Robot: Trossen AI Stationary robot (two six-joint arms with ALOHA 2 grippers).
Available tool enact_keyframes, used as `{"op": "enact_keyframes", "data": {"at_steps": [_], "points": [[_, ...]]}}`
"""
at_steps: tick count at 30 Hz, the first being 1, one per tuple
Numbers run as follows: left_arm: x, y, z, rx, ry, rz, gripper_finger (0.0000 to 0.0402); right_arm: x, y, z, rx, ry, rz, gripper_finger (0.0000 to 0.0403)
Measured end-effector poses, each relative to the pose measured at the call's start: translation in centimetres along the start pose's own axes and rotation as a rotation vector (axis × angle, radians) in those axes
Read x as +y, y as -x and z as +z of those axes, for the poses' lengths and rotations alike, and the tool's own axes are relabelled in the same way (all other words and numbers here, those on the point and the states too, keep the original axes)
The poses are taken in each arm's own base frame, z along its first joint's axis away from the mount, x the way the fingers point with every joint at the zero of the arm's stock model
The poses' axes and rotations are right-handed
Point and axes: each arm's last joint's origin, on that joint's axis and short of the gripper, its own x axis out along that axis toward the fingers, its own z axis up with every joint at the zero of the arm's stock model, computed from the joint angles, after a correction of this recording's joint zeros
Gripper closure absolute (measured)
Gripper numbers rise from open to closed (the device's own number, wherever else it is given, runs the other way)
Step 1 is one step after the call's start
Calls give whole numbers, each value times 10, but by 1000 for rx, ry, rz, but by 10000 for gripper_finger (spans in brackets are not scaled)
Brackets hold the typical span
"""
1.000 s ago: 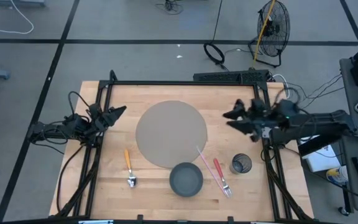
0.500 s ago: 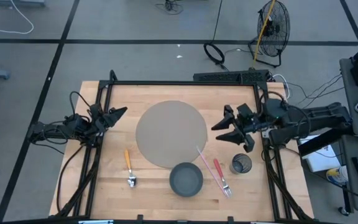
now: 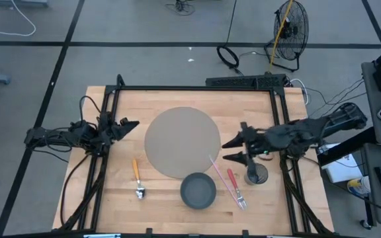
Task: Pick & Place Utensil
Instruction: Put the gray bowl on the brown mat
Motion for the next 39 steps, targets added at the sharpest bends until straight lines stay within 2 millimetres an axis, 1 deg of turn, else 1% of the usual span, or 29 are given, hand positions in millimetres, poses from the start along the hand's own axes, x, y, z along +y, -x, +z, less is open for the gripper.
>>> {"op": "enact_keyframes", "data": {"at_steps": [3, 5, 7, 11, 13, 15, 17, 20, 25, 28, 30, 34, 37, 39], "points": [[0, -5, -1, 6, -53, 48, 172, 4, -20, -1, 88, 17, 7, 220], [2, -8, -2, 2, -70, 85, 172, 8, -28, 3, 125, 45, -6, 220], [3, -10, -3, -9, -74, 111, 172, 11, -34, 8, 151, 70, -17, 220], [5, -12, -3, -29, -105, 156, 172, 16, -40, 22, 141, 119, -16, 220], [6, -12, -3, -40, -109, 175, 172, 16, -43, 29, 125, 125, -19, 220], [6, -12, -3, -51, -78, 177, 172, 13, -46, 35, 115, 118, -30, 220], [6, -12, -3, -49, -71, 174, 172, 10, -54, 40, 111, 106, -18, 220], [5, -12, -3, -39, -69, 163, 172, 6, -76, 47, 117, 89, 62, 220], [5, -12, -4, -24, -61, 148, 172, 5, -114, 54, 167, 99, 182, 220], [5, -12, -5, -3, -58, 128, 172, 8, -128, 61, 181, 121, 216, 220], [4, -12, -5, 14, -49, 115, 172, 9, -131, 65, 190, 140, 234, 220], [4, -12, -6, 37, -38, 93, 172, 8, -132, 62, 240, 138, 217, 220], [3, -12, -6, 56, -32, 72, 172, 2, -130, 50, 352, 123, 114, 220], [3, -12, -7, 75, -28, 53, 172, -3, -131, 37, 431, 106, 36, 220]]}}
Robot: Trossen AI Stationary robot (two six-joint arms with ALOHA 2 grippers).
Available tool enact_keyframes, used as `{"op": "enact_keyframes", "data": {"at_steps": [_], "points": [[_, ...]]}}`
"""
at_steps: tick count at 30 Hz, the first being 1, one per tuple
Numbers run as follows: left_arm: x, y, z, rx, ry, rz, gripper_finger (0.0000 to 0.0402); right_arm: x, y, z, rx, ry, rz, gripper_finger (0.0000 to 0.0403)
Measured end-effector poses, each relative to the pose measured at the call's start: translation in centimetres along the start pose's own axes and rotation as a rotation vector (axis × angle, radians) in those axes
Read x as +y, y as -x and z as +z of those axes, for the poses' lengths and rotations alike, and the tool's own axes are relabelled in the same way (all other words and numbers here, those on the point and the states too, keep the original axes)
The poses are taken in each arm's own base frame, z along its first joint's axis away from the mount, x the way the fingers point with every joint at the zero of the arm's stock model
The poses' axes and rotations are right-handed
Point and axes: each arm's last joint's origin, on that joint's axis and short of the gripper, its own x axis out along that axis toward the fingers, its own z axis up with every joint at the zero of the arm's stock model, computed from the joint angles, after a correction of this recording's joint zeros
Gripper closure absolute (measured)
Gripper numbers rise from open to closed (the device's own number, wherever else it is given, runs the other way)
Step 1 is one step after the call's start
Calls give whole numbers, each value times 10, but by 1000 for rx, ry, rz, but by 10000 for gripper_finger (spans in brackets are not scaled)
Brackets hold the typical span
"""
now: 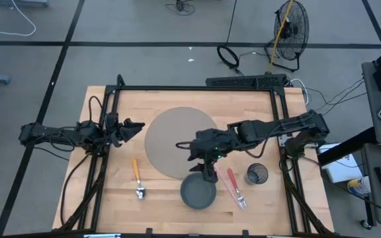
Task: Pick & Place Utensil
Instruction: Put the gray bowl on the brown mat
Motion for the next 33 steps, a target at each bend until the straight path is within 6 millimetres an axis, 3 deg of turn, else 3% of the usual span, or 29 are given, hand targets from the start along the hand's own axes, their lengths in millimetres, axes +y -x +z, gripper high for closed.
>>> {"op": "enact_keyframes", "data": {"at_steps": [12, 22, 33], "points": [[-2, 0, -3, 94, 20, -90, 172, -29, -75, -62, 183, -307, -102, 220], [-4, 1, -4, 142, 33, -138, 172, -39, -90, -90, 213, -336, -148, 220], [-2, 1, -6, 157, 14, -124, 172, -34, -91, -94, 222, -293, -164, 220]]}}
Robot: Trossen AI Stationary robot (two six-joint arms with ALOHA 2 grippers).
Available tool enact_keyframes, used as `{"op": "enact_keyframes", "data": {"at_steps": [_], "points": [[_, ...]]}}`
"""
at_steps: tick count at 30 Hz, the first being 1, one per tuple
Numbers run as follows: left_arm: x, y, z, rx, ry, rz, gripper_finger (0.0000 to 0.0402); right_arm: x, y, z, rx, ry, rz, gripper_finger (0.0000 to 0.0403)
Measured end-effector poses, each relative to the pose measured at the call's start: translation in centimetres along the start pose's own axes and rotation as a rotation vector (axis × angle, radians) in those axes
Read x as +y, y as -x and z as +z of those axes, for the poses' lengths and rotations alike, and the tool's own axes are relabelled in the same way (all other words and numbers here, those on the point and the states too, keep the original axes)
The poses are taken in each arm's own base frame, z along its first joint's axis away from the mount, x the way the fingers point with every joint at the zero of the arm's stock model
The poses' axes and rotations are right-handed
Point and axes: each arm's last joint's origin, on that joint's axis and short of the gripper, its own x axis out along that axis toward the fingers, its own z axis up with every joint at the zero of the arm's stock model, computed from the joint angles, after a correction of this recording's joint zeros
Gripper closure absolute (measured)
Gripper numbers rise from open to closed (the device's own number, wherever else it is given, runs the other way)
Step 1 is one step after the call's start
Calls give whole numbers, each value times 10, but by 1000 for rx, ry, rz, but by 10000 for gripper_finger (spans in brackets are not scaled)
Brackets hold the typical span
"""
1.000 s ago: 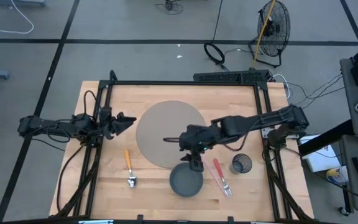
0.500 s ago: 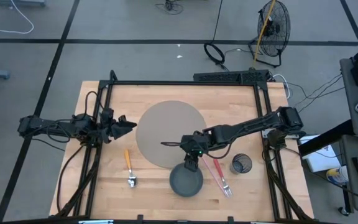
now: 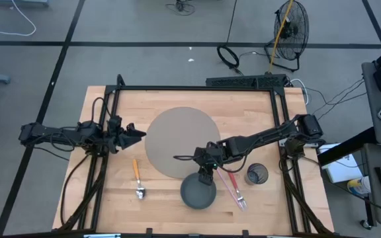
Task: Pick & Place Utensil
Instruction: Put the gray bowl on the brown mat
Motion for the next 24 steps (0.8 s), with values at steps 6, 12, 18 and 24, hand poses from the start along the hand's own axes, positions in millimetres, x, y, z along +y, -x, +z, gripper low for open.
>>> {"op": "enact_keyframes", "data": {"at_steps": [6, 12, 18, 24], "points": [[0, 0, 0, 3, -10, 3, 172, -3, -6, -7, -15, 10, -41, 220], [0, 0, 0, 3, -10, 3, 172, -9, -23, -25, 2, -72, 23, 220], [0, 0, 0, 4, -10, 4, 172, -13, -30, -37, 23, -133, 9, 220], [0, 0, 0, 3, -10, 4, 172, -10, -31, -40, 31, -125, 11, 225]]}}
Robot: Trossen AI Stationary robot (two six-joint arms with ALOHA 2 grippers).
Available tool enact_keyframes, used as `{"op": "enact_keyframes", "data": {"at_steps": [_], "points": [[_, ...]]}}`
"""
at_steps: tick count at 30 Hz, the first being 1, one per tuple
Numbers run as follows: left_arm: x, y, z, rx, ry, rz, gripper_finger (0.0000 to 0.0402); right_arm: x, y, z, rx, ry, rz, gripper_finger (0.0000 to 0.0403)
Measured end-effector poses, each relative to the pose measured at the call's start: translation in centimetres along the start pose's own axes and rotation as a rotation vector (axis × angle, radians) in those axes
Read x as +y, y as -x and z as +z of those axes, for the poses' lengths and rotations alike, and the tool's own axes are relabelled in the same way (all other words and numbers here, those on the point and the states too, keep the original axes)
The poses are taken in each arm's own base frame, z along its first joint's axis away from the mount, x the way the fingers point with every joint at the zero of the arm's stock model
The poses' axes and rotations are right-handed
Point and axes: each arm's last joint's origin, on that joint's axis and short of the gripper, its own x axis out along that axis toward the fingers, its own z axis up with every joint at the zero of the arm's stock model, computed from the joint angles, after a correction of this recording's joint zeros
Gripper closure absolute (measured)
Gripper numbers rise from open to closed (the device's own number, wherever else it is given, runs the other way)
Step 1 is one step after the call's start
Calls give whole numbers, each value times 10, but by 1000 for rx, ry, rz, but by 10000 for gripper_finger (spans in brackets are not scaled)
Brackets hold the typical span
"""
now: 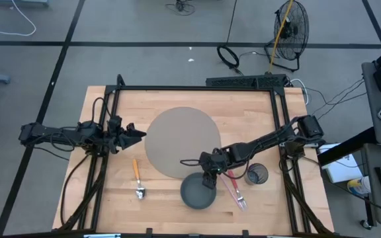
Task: Pick & Place Utensil
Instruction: Put the gray bowl on the brown mat
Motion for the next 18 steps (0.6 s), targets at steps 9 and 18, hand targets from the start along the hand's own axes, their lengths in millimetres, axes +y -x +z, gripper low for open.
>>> {"op": "enact_keyframes", "data": {"at_steps": [9, 18], "points": [[0, 0, 0, -5, 0, 6, 172, 0, 0, 0, 17, -2, 20, 285], [0, 0, 0, -5, 0, 6, 172, 0, 0, 0, 16, -3, 19, 348]]}}
